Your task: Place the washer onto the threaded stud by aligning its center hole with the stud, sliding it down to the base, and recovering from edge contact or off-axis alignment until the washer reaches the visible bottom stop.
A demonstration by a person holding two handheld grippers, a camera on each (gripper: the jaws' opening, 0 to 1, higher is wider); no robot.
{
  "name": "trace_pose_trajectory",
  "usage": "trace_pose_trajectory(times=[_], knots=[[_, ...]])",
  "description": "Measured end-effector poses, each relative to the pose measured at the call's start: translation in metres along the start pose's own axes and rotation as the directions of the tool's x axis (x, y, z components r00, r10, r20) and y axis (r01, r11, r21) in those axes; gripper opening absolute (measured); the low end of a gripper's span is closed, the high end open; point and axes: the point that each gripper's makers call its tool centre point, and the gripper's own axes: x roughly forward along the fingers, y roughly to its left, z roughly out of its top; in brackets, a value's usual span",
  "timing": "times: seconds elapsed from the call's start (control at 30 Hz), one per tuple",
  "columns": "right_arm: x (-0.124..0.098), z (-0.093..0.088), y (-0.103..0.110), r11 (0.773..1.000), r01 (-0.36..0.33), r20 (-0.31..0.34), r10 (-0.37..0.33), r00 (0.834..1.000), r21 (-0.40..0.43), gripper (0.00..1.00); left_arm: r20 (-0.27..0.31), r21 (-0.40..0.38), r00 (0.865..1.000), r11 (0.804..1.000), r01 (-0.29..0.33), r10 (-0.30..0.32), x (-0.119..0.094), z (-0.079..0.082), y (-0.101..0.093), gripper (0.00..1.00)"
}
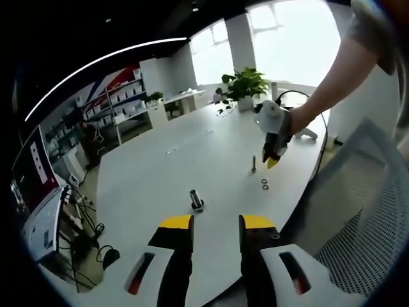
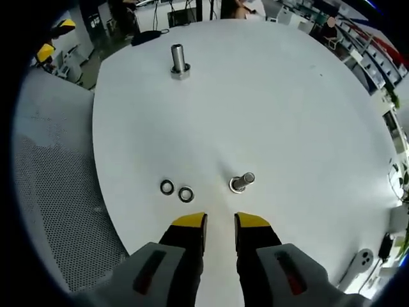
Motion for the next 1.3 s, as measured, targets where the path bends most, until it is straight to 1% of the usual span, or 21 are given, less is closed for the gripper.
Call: trace_pose_trajectory(times=[0.07, 0.17, 0.4, 0.5, 0.73, 0.87, 0.97, 1.03, 1.13, 1.3], knots=[[0.0, 0.0, 0.0, 1.0, -0.001, 0.009, 0.001, 1.0, 0.0, 0.2, -0.004, 0.003, 1.0, 1.0, 0.0, 0.0, 0.0, -0.001, 0.0, 0.26], [0.0, -0.003, 0.001, 1.0, -0.001, 0.008, 0.001, 1.0, 0.004, 0.2, 0.012, -0.002, 1.0, 1.0, 0.001, -0.001, 0.0, 0.002, 0.001, 0.26], [0.003, -0.006, 0.005, 1.0, -0.009, 0.001, 0.009, 1.0, 0.002, 0.2, 0.005, -0.005, 1.0, 1.0, 0.004, -0.004, -0.001, 0.001, 0.0, 0.26], [0.005, -0.002, 0.007, 1.0, -0.016, 0.004, 0.016, 1.0, 0.007, 0.2, 0.007, -0.011, 1.0, 1.0, -0.003, 0.003, -0.001, 0.001, 0.002, 0.26], [0.01, 0.003, 0.012, 0.999, -0.031, 0.009, 0.031, 0.999, -0.013, 0.2, 0.006, -0.007, 1.0, 1.0, -0.014, 0.014, -0.001, 0.001, 0.003, 0.26], [0.013, 0.003, 0.017, 0.999, -0.052, 0.008, 0.052, 0.999, -0.013, 0.19, 0.002, -0.005, 1.0, 1.0, -0.01, 0.01, 0.0, 0.0, 0.003, 0.26], [0.015, 0.0, 0.021, 0.998, -0.06, 0.002, 0.06, 0.998, -0.019, 0.19, 0.014, -0.006, 1.0, 1.0, -0.013, 0.013, -0.001, 0.002, 0.003, 0.26], [0.016, 0.001, 0.028, 0.996, -0.084, 0.01, 0.084, 0.996, -0.014, 0.19, 0.011, -0.012, 1.0, 1.0, -0.014, 0.014, -0.001, 0.001, 0.004, 0.26], [0.022, 0.001, 0.033, 0.994, -0.093, -0.001, 0.093, 0.996, -0.053, 0.19, 0.009, -0.006, 1.0, 1.0, -0.016, 0.016, 0.0, 0.001, 0.005, 0.25], [0.027, 0.009, 0.038, 0.993, -0.098, 0.006, 0.099, 0.995, -0.067, 0.19, 0.004, -0.008, 1.0, 1.0, -0.013, 0.013, 0.0, 0.0, 0.004, 0.25]])
